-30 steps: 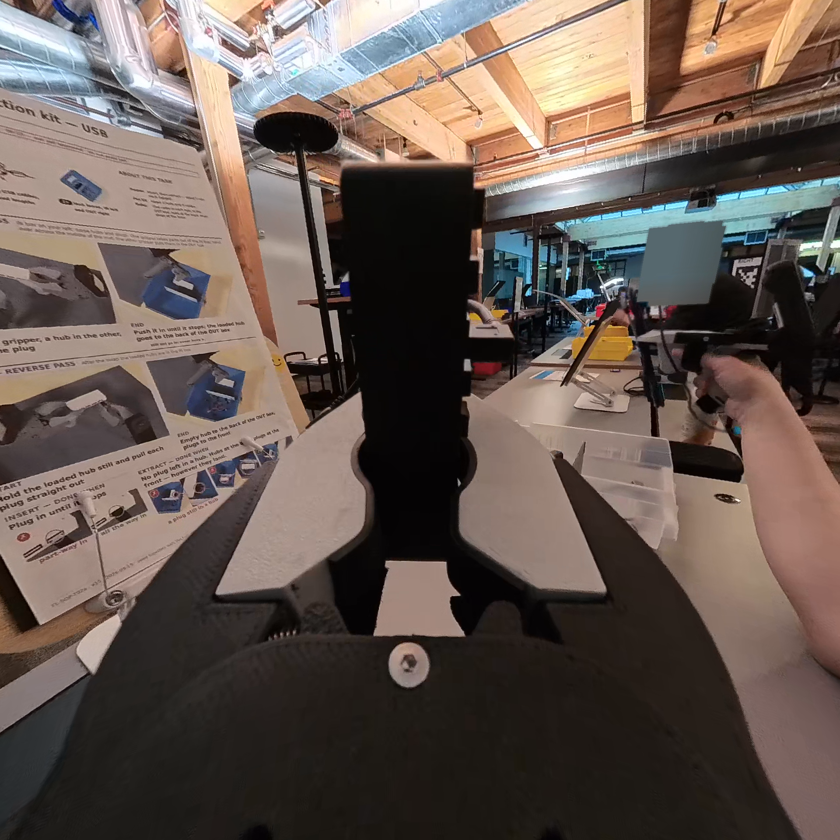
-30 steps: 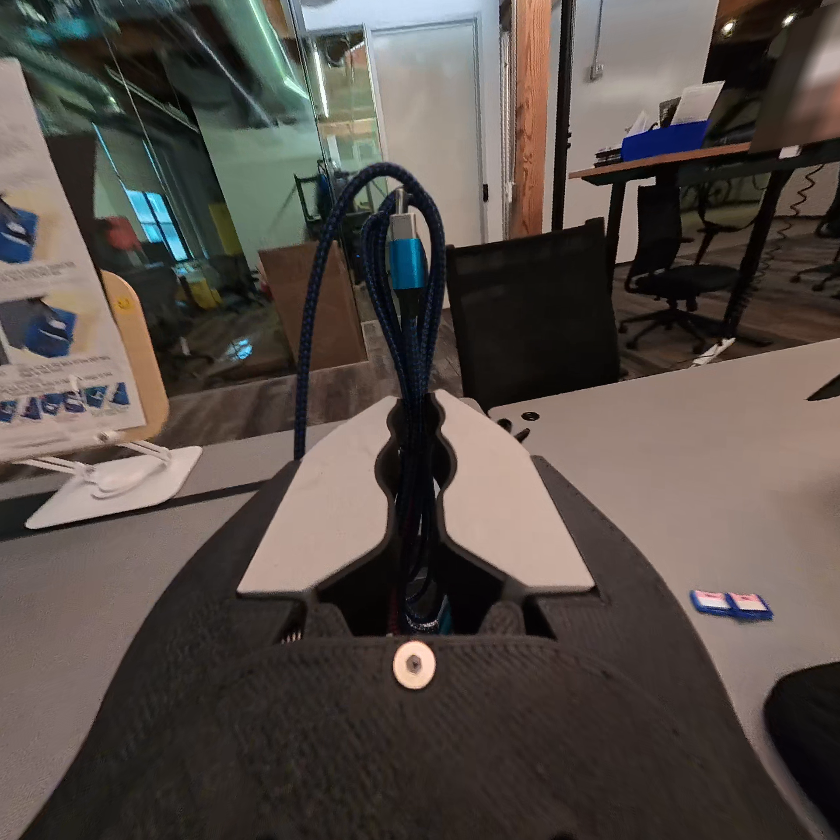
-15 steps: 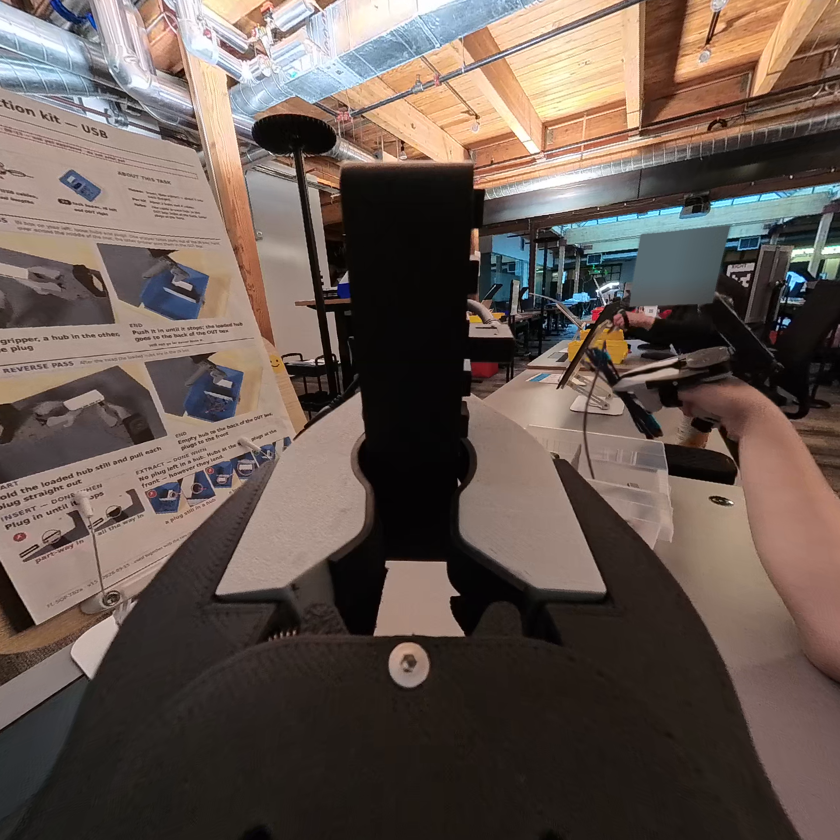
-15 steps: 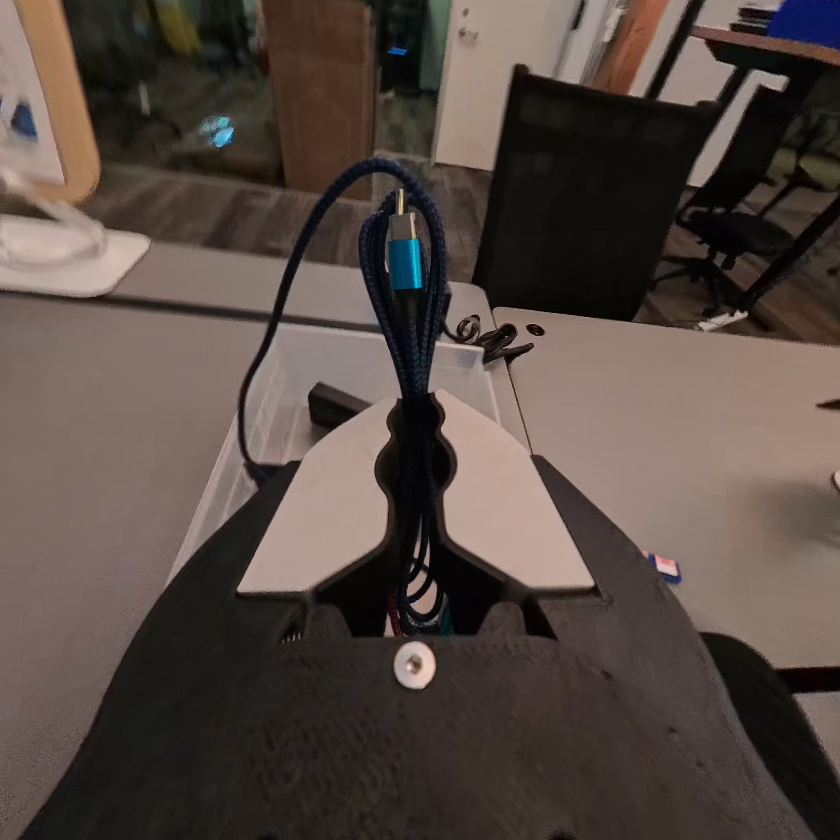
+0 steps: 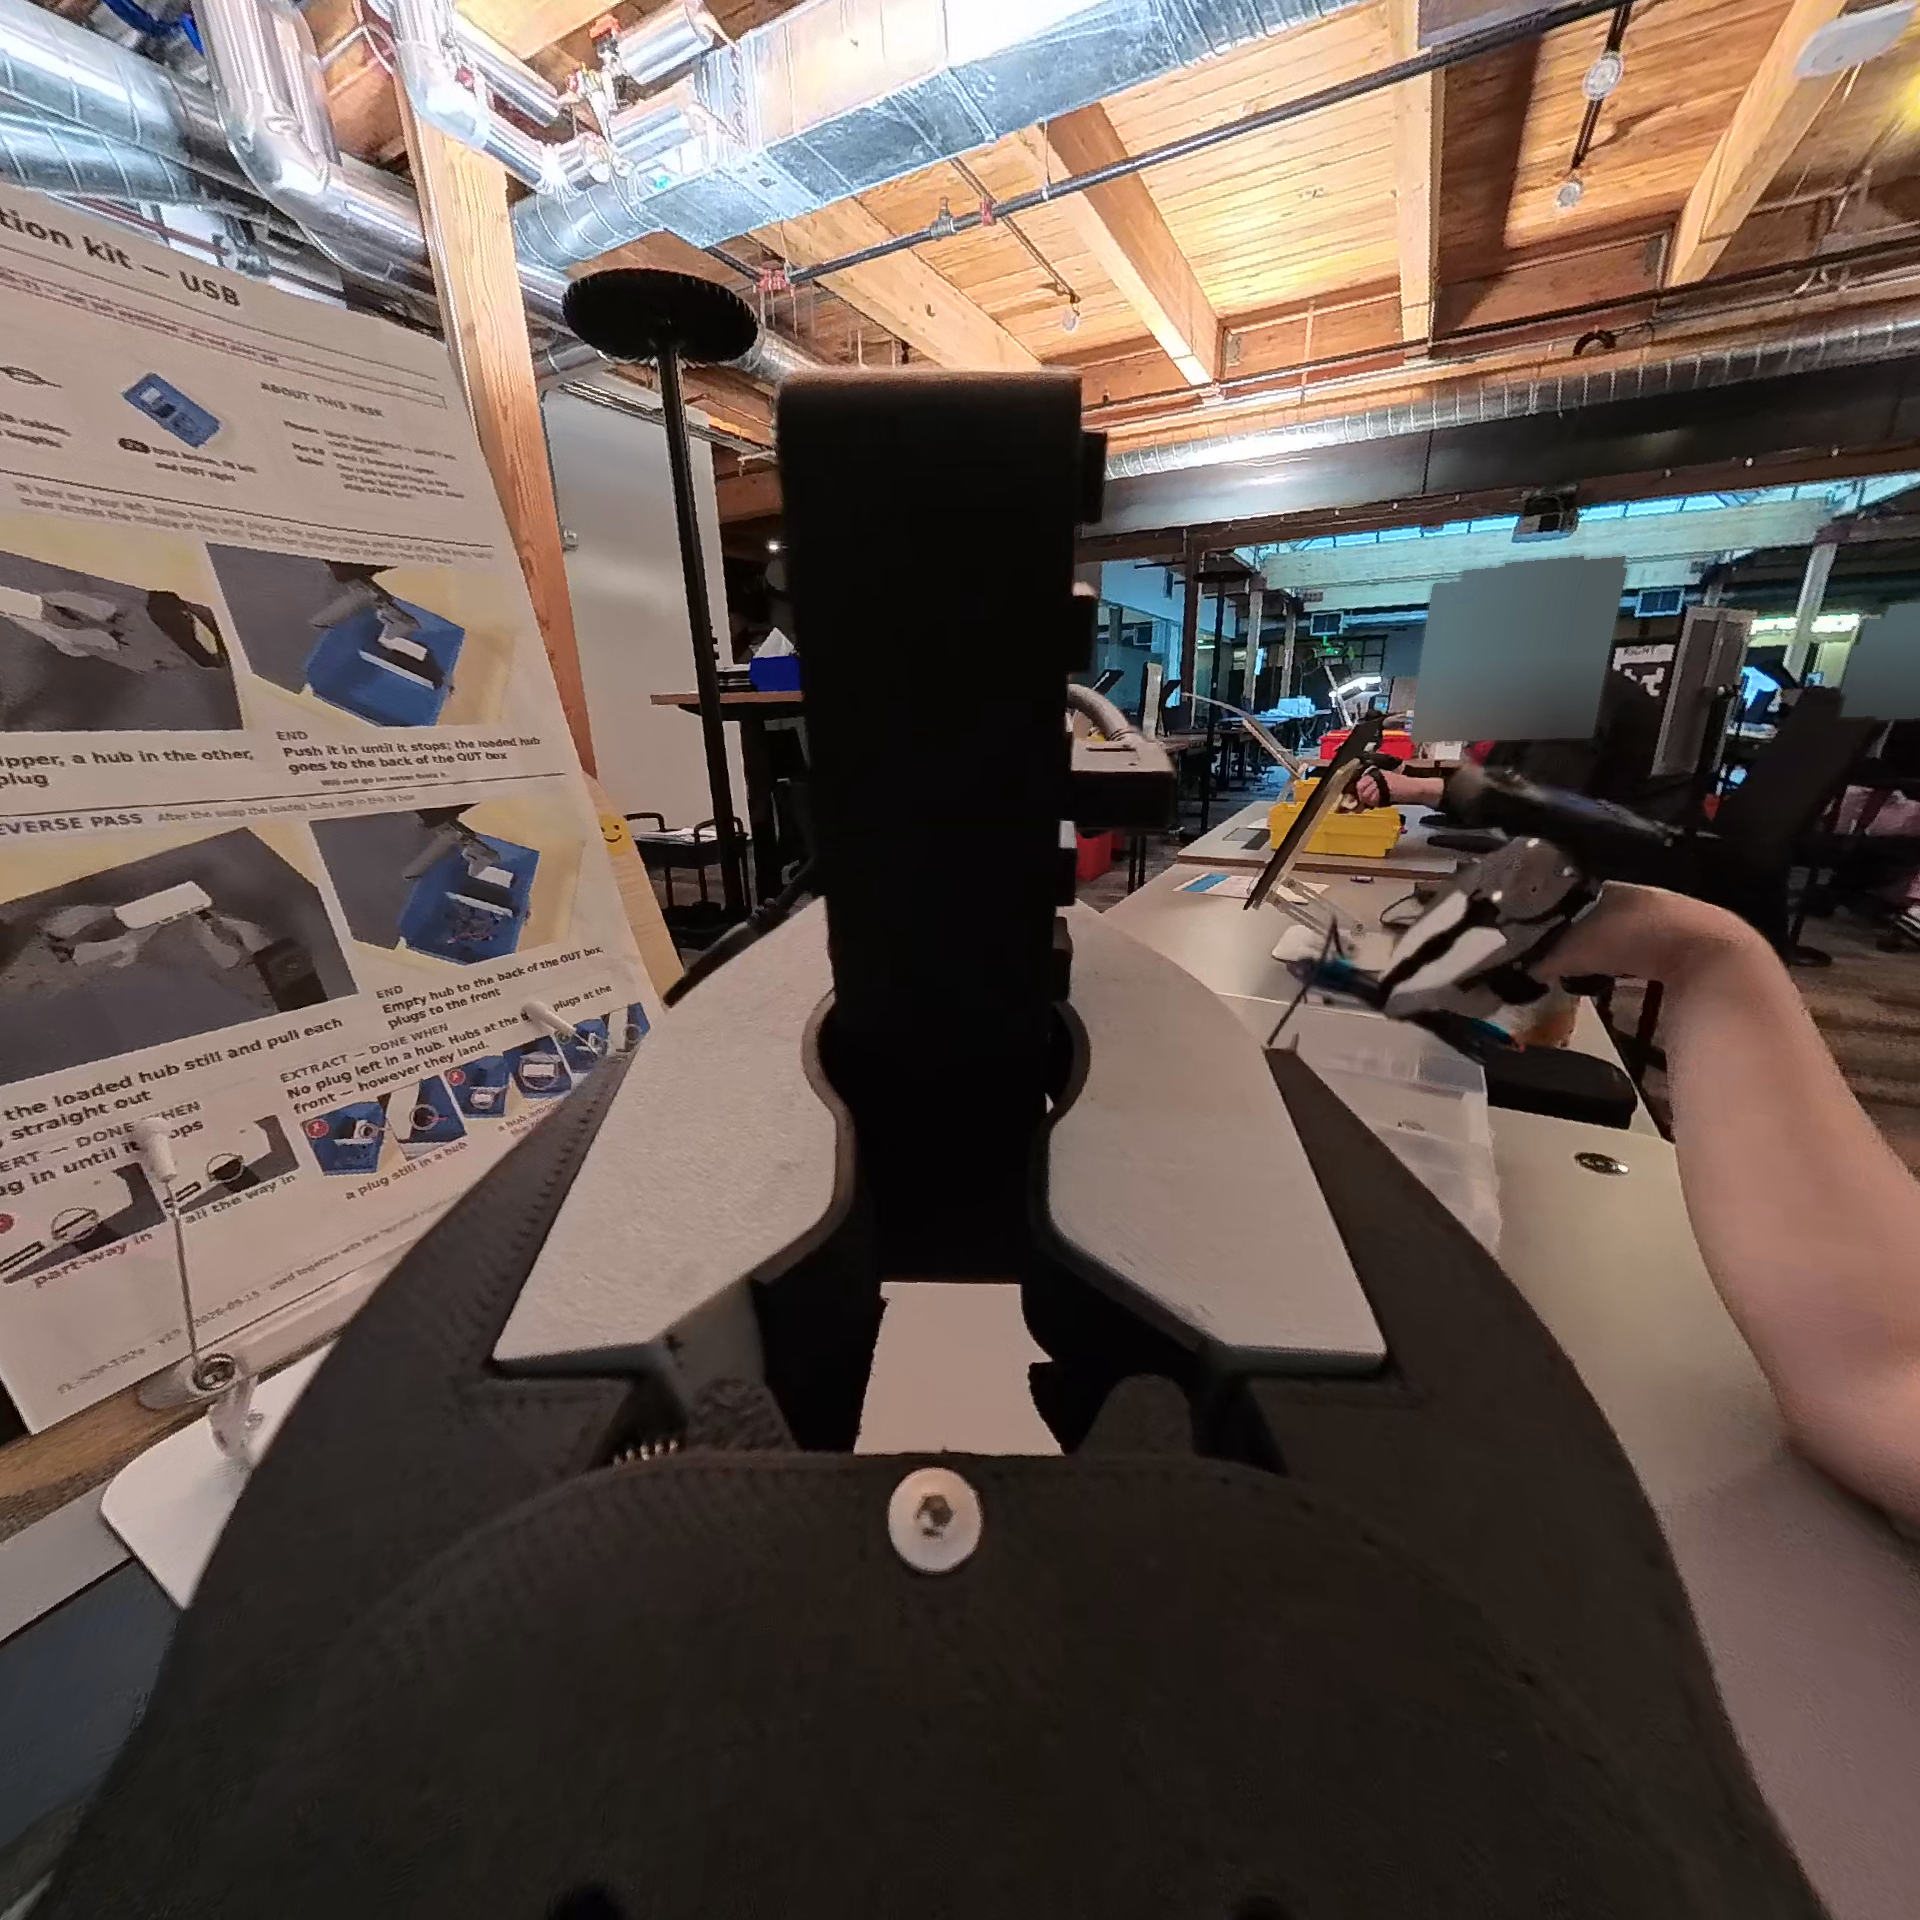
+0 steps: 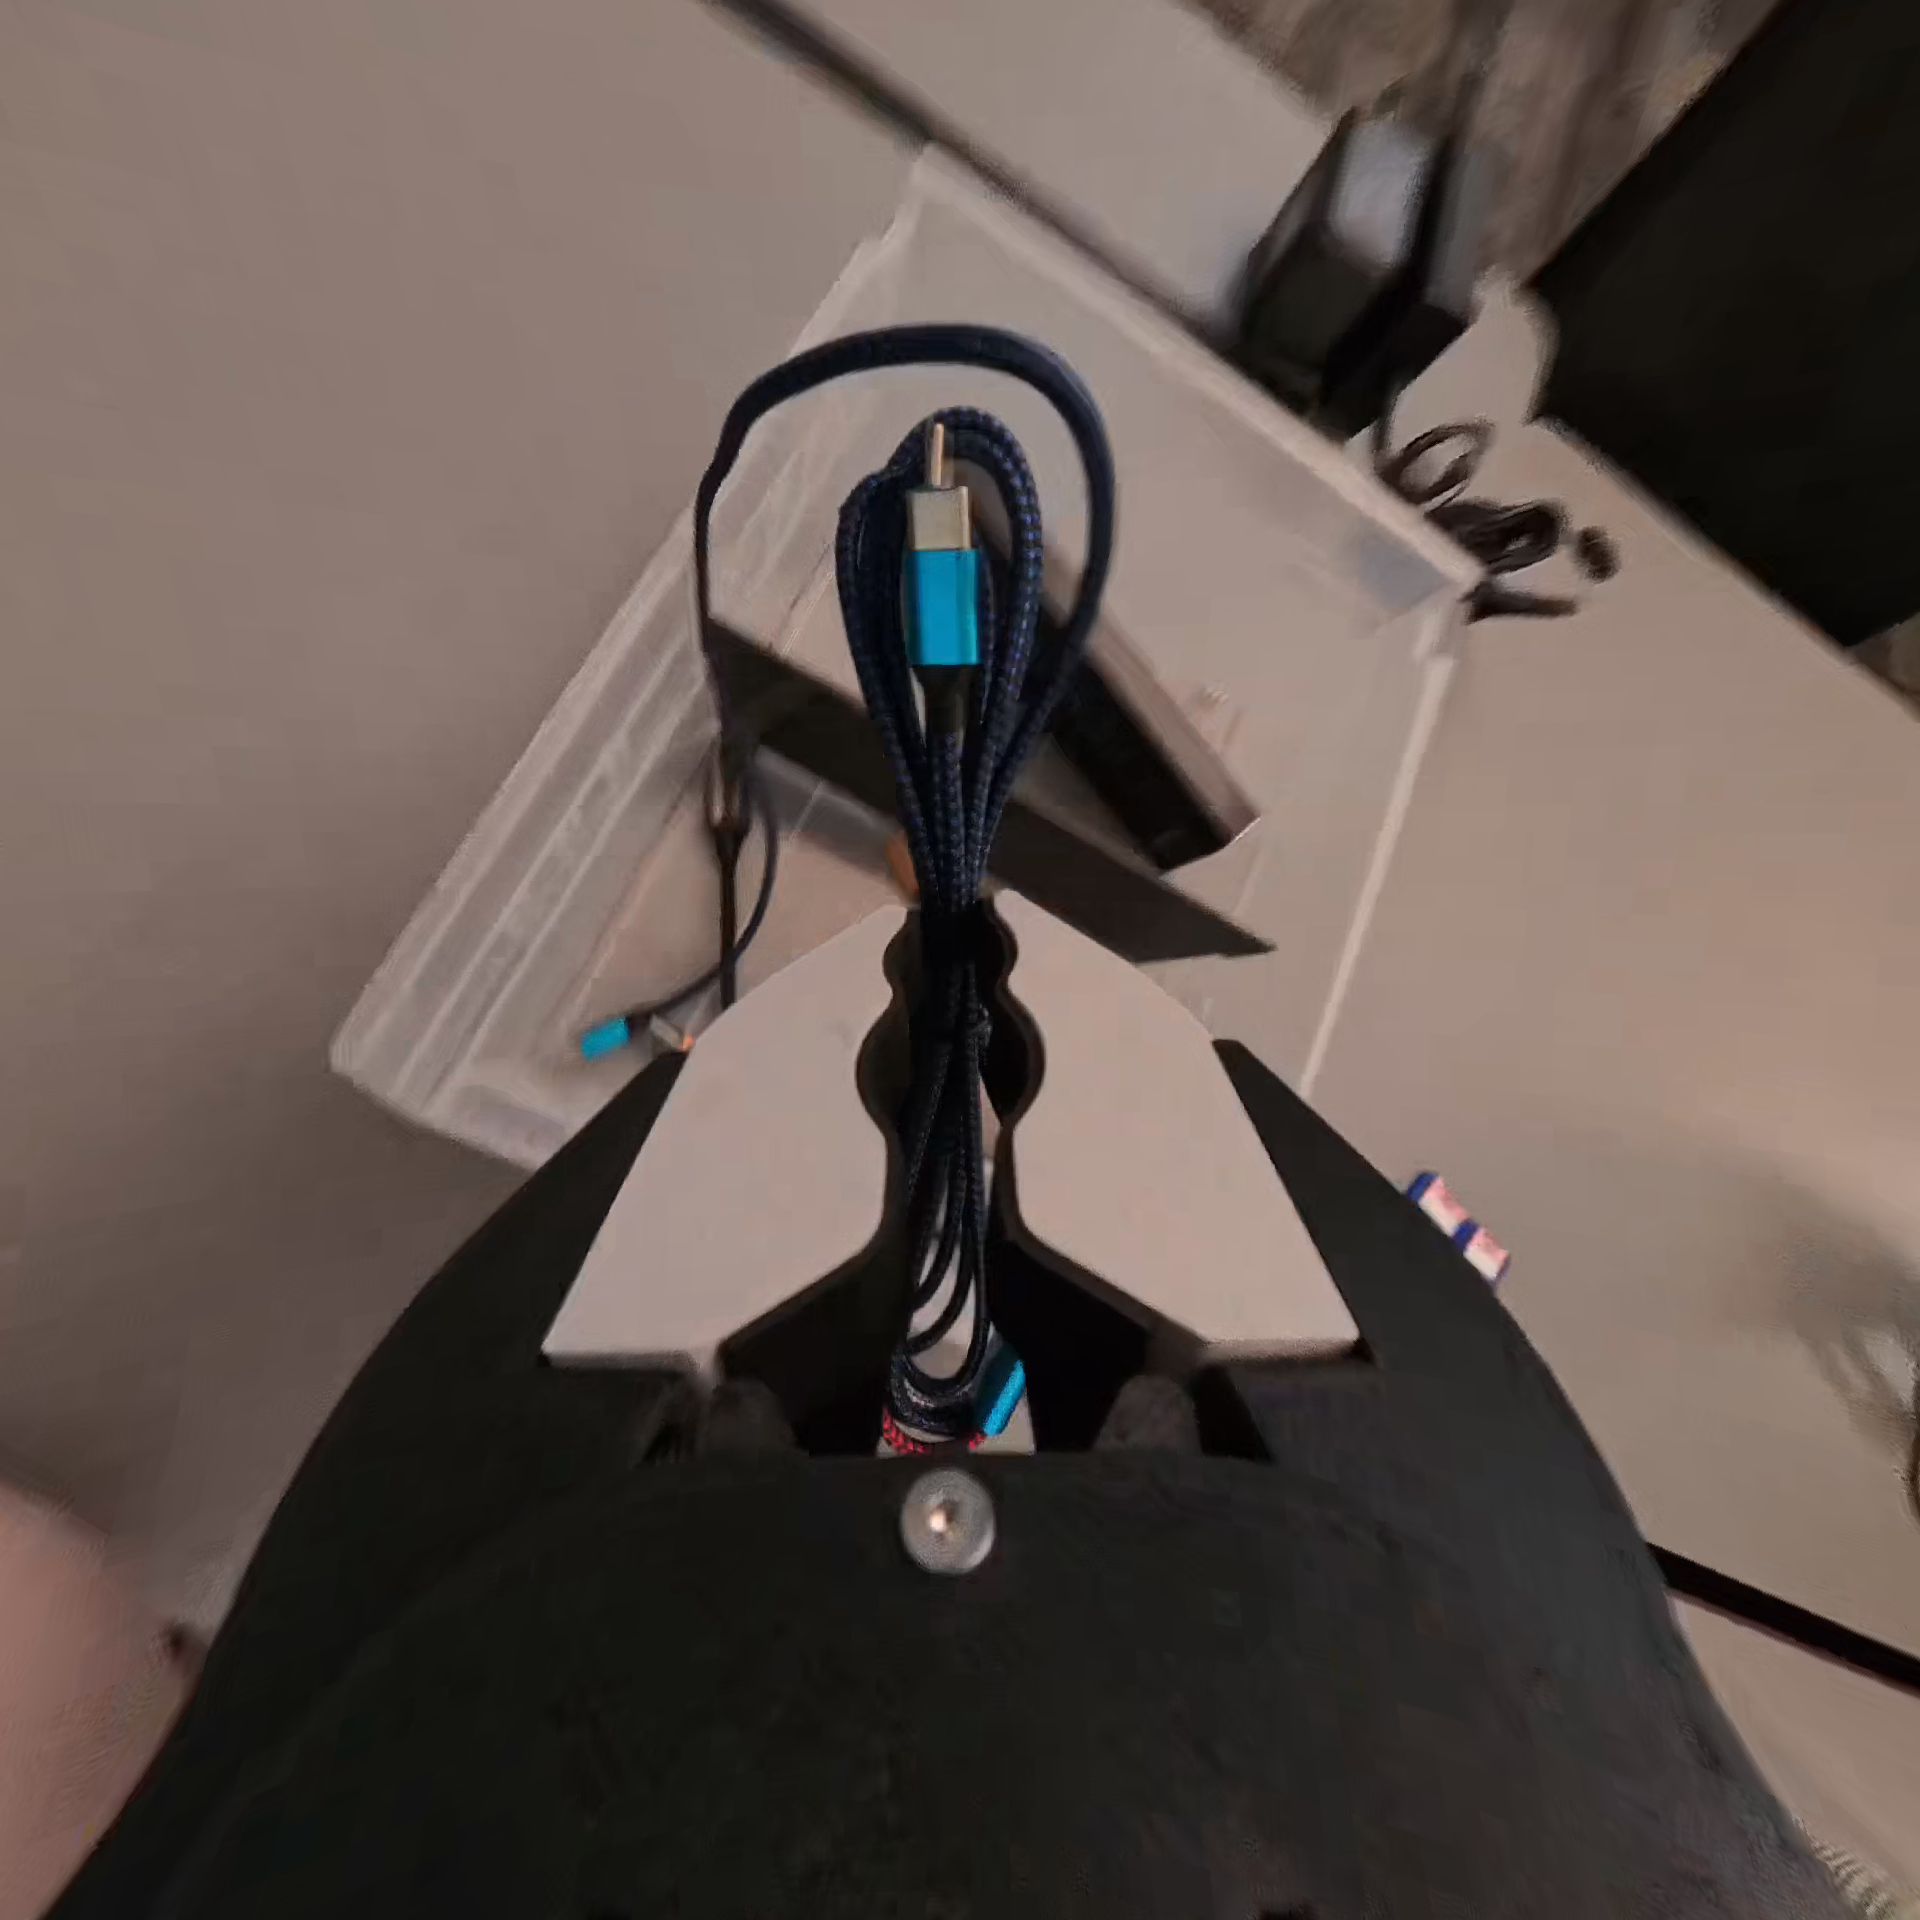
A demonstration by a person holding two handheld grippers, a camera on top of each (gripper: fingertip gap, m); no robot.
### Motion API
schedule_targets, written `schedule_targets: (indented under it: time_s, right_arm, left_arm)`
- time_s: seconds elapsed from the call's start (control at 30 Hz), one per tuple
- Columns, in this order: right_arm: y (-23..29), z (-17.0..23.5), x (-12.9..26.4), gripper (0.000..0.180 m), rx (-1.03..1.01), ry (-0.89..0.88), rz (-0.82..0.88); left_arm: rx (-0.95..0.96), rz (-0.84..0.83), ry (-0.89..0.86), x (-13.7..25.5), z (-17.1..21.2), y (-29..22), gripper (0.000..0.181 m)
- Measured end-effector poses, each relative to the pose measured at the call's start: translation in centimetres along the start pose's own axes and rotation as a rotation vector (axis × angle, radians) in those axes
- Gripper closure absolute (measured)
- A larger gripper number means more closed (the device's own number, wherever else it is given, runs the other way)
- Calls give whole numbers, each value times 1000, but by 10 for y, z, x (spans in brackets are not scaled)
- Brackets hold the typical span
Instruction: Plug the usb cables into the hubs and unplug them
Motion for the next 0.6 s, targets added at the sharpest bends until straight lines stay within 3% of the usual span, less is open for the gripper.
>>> schedule_targets:
  time_s: [0.2,0.4,0.6]
  right_arm:
    - [2,37,-35,170,90,108,-280]
    - [-3,40,-68,166,18,181,-269]
    - [1,30,-75,164,127,65,-252]
  left_arm:
    - [21,12,24,-6,7,0,152]
    - [24,42,12,-15,7,-3,152]
    - [14,60,36,-20,7,-9,152]
Point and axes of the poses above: each gripper's, where its closed fingertips meet, x back along the fingers, z out of its underside, y = z × x across the jaws, the point moved 10 cm from there along x, back along the fingers, and after that the axes turned 15 degrees about z, right-handed, at the moved point
